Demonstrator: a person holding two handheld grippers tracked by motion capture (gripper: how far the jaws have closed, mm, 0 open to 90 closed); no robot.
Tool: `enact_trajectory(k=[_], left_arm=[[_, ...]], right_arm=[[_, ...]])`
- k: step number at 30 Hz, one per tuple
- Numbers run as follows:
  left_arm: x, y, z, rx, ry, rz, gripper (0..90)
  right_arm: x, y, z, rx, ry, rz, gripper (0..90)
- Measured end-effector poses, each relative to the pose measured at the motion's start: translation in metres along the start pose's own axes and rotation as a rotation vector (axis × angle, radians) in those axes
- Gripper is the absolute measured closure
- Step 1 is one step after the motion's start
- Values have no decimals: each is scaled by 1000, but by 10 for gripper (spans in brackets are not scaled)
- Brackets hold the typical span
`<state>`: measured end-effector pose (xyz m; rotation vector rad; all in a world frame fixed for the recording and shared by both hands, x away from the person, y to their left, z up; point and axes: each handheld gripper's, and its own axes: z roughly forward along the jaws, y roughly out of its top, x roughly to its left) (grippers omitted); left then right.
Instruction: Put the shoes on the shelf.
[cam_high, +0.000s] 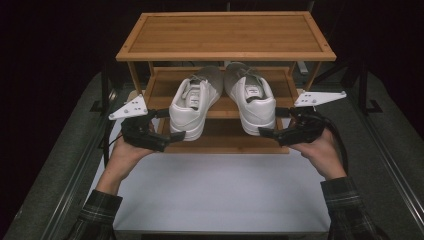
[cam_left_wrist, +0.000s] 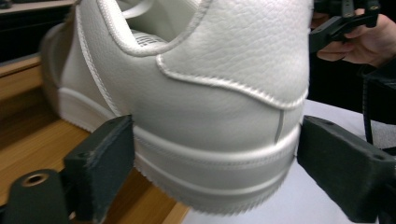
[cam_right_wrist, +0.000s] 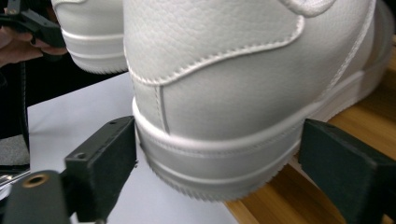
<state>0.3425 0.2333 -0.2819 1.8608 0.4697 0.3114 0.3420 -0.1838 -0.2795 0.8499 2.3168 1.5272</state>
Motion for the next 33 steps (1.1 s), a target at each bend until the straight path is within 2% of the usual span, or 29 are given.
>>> enact_trajectory(k=[3, 11, 15, 20, 23, 27, 28, 33], left_arm=[[-2, 3, 11, 2, 18, 9, 127], [4, 8, 33, -13, 71, 12, 126], [7, 11, 37, -43, 74, 7, 120], [4, 11, 41, -30, 85, 22, 113], [4, 8, 43, -35, 91, 10, 110], [-1, 10, 49, -38, 110, 15, 110], [-3, 10, 51, -45, 117, 8, 108], [-3, 5, 50, -64, 115, -8, 108]], right_arm=[[2, 4, 10, -7, 1, -7, 139], [5, 17, 31, -26, -20, -32, 160], [5, 23, 36, -30, -18, -35, 172], [6, 22, 38, -36, -20, -33, 181], [7, 20, 40, -40, -29, -36, 185], [8, 20, 41, -43, -37, -37, 185], [11, 21, 44, -39, -55, -46, 173], [13, 20, 44, -39, -68, -49, 172]])
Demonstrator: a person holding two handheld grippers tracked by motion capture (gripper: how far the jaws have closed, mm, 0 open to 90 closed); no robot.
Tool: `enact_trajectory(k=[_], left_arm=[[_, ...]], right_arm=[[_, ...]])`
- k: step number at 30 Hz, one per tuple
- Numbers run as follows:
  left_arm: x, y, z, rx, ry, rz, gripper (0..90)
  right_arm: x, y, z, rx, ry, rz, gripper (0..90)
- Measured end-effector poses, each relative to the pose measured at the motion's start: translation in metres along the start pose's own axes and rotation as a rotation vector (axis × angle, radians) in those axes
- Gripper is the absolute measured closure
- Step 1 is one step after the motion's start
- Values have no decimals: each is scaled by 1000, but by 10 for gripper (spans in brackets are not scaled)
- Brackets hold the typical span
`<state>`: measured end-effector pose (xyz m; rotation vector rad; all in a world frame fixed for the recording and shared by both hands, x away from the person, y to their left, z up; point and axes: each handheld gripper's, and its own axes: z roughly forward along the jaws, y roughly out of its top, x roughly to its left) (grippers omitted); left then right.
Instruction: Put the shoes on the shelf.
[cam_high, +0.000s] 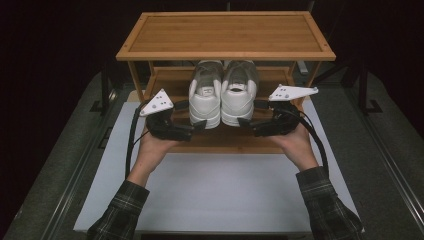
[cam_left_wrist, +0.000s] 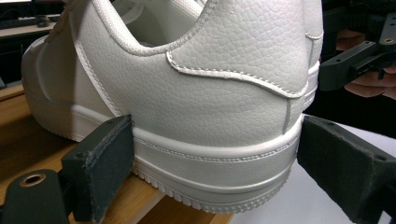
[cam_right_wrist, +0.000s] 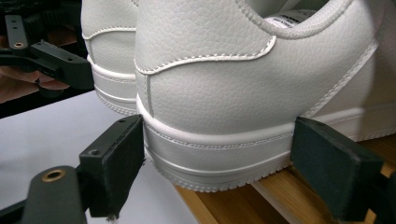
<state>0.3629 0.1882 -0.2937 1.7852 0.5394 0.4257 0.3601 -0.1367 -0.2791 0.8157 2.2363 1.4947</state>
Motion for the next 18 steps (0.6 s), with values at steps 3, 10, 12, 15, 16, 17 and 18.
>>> enact_trajectory(k=[3, 10, 12, 15, 16, 17, 18], left_arm=[[0, 0, -1, 5, 1, 1, 109], [7, 1, -14, 60, -3, 10, 101], [8, 1, -23, 70, 3, 9, 100], [10, 0, -32, 93, 4, 5, 91], [11, 0, -37, 108, 4, 9, 91], [11, -1, -42, 120, 7, 13, 91], [11, -3, -51, 140, 19, 22, 91]], right_arm=[[0, 0, -1, 5, 1, -2, 173], [-10, -2, -19, -2, 10, 29, 171], [-12, -4, -26, 1, 5, 29, 157], [-15, -7, -33, 17, -10, 33, 150], [-15, -9, -37, 25, -12, 37, 148], [-17, -11, -41, 30, -21, 37, 144], [-17, -17, -48, 23, -38, 38, 145]])
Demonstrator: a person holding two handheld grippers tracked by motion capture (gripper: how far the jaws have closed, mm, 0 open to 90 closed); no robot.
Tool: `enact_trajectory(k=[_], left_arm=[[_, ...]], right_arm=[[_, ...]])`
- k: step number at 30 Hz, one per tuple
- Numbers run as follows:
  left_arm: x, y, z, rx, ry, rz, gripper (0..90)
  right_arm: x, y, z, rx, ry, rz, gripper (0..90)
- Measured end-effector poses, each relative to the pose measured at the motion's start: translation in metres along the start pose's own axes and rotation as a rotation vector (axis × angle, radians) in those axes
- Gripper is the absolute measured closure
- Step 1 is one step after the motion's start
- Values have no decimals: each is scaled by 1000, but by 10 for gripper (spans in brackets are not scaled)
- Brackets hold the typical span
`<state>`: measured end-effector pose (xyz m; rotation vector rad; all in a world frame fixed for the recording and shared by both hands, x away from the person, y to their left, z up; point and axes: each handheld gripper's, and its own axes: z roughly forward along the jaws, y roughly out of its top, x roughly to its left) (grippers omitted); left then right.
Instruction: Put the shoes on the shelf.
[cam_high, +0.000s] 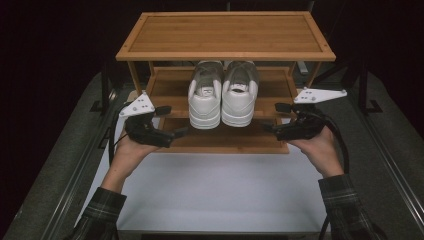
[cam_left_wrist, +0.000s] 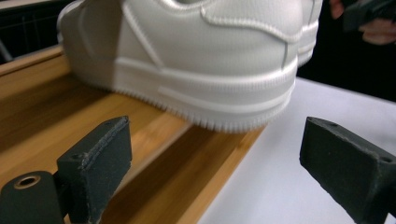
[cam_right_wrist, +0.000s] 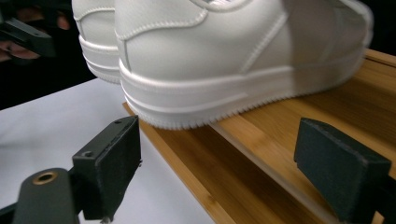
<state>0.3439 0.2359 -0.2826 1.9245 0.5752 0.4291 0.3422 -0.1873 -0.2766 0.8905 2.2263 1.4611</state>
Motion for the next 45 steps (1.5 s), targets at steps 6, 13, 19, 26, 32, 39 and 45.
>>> enact_trajectory(k=[6, 13, 19, 26, 32, 39, 45], left_arm=[[0, -15, -23, 62, 30, 15, 91], [-3, -43, -49, 114, 77, 14, 91], [-4, -72, -66, 164, 112, -2, 91], [-5, -115, -78, 227, 139, -46, 91], [-7, -142, -78, 291, 154, -59, 91], [-8, -172, -74, 370, 163, -70, 91], [-7, -200, -69, 421, 182, -96, 77]], right_arm=[[-6, -27, -12, 33, -22, 25, 143], [-8, -56, -20, 72, -60, 49, 137], [-10, -90, -32, 117, -90, 75, 101], [-12, -125, -40, 144, -119, 110, 95], [-13, -150, -43, 190, -154, 128, 90], [-15, -186, -41, 286, -213, 136, 71], [-17, -205, -33, 363, -228, 130, 31]])
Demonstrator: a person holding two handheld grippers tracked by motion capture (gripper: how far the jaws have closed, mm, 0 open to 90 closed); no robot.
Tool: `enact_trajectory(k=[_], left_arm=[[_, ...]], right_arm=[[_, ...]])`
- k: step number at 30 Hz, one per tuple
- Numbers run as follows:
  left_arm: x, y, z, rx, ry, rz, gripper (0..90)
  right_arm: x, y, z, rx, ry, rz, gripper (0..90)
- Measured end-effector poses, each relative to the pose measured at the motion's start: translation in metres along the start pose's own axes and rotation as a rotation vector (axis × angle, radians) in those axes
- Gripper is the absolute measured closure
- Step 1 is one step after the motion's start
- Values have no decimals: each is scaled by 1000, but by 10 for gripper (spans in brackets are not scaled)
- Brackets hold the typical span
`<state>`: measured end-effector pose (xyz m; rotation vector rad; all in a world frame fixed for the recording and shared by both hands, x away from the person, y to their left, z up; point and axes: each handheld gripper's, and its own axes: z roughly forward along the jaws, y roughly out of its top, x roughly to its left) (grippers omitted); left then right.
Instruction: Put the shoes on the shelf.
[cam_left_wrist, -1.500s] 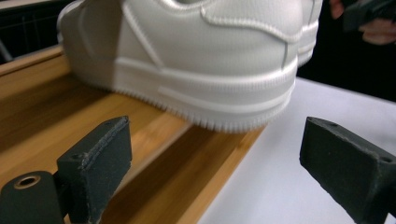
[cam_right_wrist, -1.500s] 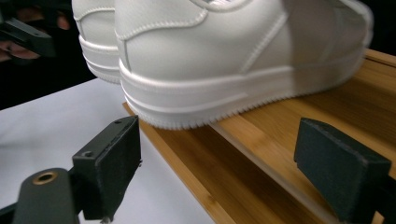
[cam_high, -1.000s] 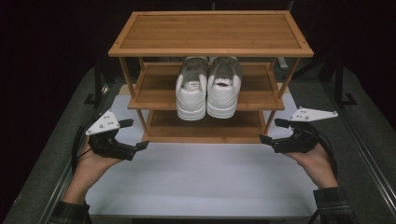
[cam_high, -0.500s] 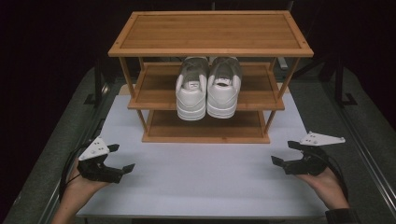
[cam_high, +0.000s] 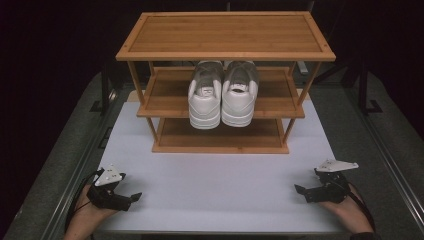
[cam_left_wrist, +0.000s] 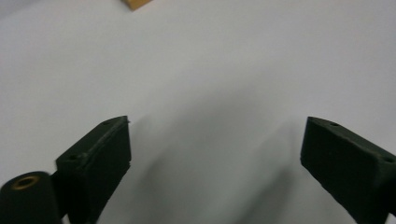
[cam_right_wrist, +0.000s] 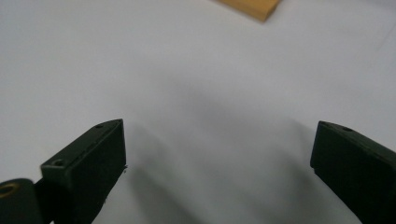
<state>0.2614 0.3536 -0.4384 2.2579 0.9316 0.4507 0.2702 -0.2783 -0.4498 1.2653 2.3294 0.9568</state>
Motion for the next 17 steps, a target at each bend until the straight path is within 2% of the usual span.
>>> enact_trajectory(k=[2, 5, 17], left_arm=[[2, -6, 3, 13, -6, -5, 67], [6, -12, 5, -16, -21, -54, 29], [5, -12, 5, -15, -15, -51, 18]], right_arm=[[1, -5, 5, 19, -8, -9, 16], [2, -6, 5, 4, -15, -9, 17], [2, -7, 5, 2, -16, -9, 17]])
